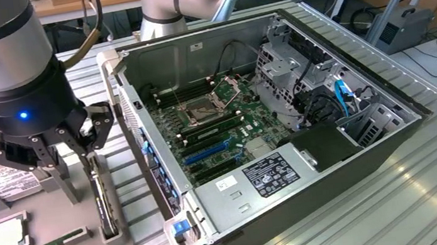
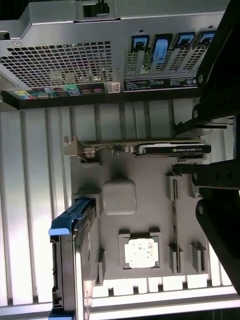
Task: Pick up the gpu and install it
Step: 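Pick up the gpu and move the gpu toward the slot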
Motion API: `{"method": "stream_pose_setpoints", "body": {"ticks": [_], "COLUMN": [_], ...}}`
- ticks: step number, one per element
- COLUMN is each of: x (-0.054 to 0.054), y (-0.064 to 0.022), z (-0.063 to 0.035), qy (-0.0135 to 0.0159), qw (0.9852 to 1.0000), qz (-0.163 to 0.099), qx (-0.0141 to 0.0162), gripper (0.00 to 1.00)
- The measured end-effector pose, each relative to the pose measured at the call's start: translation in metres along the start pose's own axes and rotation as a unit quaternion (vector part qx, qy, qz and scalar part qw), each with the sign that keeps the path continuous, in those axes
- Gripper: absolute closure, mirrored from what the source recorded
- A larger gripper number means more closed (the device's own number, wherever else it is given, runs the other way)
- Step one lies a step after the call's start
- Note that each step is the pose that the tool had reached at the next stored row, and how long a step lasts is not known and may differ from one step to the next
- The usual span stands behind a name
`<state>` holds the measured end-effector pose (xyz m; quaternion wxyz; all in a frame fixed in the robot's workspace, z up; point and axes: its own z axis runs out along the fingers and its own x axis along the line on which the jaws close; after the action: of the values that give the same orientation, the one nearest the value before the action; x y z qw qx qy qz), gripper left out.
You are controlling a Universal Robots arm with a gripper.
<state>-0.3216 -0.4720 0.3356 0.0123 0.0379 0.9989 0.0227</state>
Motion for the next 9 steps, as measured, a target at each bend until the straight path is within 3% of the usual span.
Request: {"method": "stream_pose_setpoints", "body": {"ticks": [3, 9], "x": [0.0, 0.0], "y": [-0.0004, -0.0008], "z": [0.0094, 0.0175], "qy": [0.0, 0.0], "qw": [1.0, 1.0], "qz": [0.0, 0.0], "qx": [0.0, -0.0011], "gripper": [0.64, 0.64]}}
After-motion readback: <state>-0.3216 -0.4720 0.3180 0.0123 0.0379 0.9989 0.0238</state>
